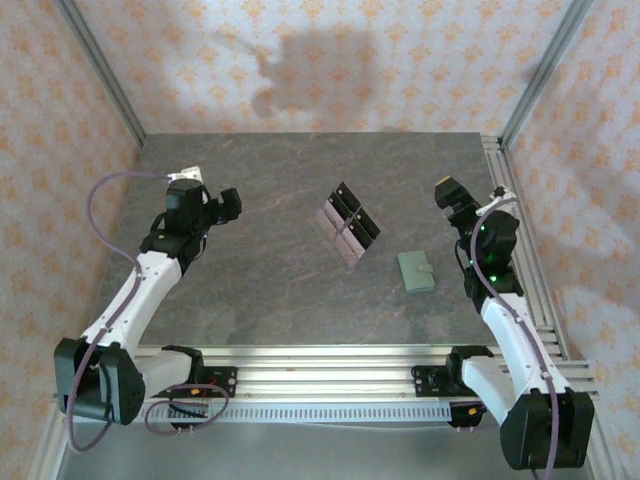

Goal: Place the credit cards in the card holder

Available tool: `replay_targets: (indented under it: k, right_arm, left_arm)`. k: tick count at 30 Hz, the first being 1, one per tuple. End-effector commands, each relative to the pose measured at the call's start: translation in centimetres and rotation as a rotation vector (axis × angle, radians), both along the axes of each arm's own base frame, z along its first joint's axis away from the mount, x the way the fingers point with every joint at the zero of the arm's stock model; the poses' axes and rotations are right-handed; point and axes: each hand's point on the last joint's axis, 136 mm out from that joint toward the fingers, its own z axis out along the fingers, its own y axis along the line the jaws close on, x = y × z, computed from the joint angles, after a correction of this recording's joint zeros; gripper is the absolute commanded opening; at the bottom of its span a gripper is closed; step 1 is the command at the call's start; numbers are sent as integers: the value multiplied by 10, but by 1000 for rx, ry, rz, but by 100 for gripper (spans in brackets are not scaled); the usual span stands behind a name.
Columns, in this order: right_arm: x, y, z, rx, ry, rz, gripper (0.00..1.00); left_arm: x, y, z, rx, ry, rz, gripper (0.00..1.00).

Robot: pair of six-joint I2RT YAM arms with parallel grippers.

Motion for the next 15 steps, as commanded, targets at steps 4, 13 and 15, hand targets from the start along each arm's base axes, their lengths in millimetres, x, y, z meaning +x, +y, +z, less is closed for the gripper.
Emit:
replay_targets:
  k: [4,13,15]
  right_arm:
    - [-27,74,-44,79,353,346,86]
    - [-51,114,-125,-241,736,436,76]
    - [-56,120,-141,-309,778,435,75]
  left_arm:
    - [-41,-48,-10,-92,108,-101,100]
    - [-46,-95,-42,-111,195,-165,100]
    - [-44,-102,-51,-97,225,-168,100]
